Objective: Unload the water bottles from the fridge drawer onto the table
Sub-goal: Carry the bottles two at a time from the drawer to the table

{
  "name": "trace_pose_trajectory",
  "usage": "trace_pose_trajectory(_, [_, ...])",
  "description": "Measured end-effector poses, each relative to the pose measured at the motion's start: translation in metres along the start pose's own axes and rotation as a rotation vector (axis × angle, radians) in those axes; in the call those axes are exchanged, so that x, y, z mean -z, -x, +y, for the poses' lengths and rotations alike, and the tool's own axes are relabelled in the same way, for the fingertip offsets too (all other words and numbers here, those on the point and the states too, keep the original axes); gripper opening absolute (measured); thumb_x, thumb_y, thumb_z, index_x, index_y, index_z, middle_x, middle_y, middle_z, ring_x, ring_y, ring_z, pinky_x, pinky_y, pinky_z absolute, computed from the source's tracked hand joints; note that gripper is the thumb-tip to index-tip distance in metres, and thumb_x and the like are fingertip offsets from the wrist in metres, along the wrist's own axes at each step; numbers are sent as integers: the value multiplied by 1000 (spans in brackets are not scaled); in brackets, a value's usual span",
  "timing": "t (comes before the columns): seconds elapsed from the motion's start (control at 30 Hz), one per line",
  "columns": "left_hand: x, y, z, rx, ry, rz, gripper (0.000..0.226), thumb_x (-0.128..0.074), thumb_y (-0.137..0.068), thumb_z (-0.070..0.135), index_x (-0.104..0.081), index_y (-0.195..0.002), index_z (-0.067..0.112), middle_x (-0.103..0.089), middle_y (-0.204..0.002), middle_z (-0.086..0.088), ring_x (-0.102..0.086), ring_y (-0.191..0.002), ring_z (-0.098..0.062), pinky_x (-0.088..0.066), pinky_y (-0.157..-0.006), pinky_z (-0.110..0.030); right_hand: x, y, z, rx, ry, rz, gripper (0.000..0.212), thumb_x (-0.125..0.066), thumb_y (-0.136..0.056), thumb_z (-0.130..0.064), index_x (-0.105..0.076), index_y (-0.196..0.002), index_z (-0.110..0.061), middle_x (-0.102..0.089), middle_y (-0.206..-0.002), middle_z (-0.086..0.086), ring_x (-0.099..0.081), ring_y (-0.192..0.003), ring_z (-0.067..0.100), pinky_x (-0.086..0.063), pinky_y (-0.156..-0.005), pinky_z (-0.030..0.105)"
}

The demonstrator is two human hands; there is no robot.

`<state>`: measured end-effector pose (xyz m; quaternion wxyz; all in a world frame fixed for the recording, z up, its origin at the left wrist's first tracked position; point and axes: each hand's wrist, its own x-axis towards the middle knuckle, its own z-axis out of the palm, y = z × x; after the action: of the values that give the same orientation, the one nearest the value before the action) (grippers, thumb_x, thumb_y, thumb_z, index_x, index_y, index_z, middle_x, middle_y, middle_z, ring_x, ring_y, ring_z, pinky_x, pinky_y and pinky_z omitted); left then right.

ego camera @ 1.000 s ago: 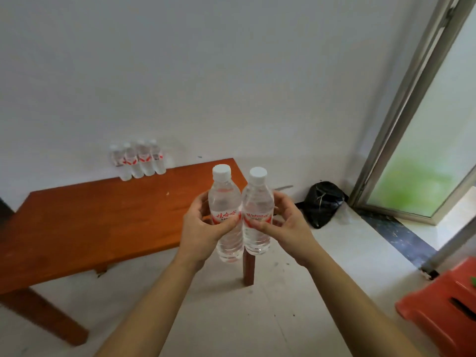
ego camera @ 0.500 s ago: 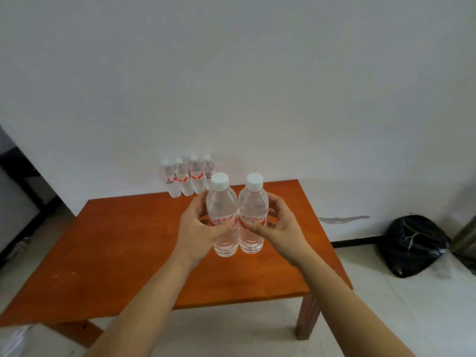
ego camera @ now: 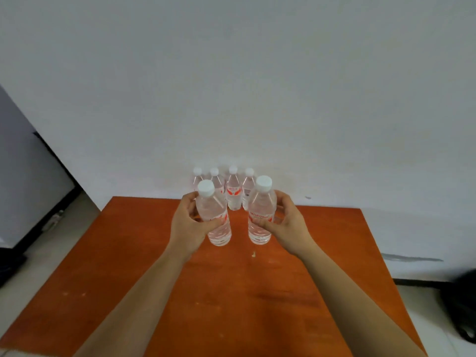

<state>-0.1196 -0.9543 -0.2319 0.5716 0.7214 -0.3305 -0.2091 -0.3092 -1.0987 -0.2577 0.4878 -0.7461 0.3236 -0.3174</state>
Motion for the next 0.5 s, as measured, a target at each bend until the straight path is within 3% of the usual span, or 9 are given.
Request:
trace_pose_trajectory(0.13, [19, -81, -55, 100, -65, 38, 82, -92, -63, 14, -47, -131, 25, -62, -120, 8, -63, -107, -16, -52, -85, -29, -28, -58, 44, -115, 84, 114, 75, -91, -68, -34, -45, -128, -38, -48, -129, -3, -57, -115, 12, -51, -102, 39])
trace_pose_trajectory(0.2, [27, -118, -83, 155, -115, 67, 84, -93, -61, 17, -47, -131, 26, -60, -123, 5, -62, -108, -19, -53, -87, -33, -40, -80, 61, -185, 131, 163, 78, -92, -67, -34, -44, -129, -38, -47, -129, -1, -57, -115, 19, -52, -100, 40])
trace_pose_trajectory(0.37, [43, -209, -141, 256, -227, 132, 86, -93, -62, 21, -48, -134, 30, -59, -131, 2, -59, -116, -23, -51, -98, -50, -66, -143, 102, -341, 298, 276, 75, -89, -70, -33, -51, -133, -23, -59, -129, 1, -61, -112, 21, -54, -92, 41])
trace_pose_trajectory(0.5, [47, -265, -164, 282, -276, 114, 82, -88, -70, 15, -49, -141, 25, -62, -134, -3, -60, -118, -26, -50, -99, -47, -74, -185, 127, -486, 315, 311, 76, -89, -73, -31, -49, -137, -24, -68, -124, -2, -65, -102, 18, -55, -85, 36])
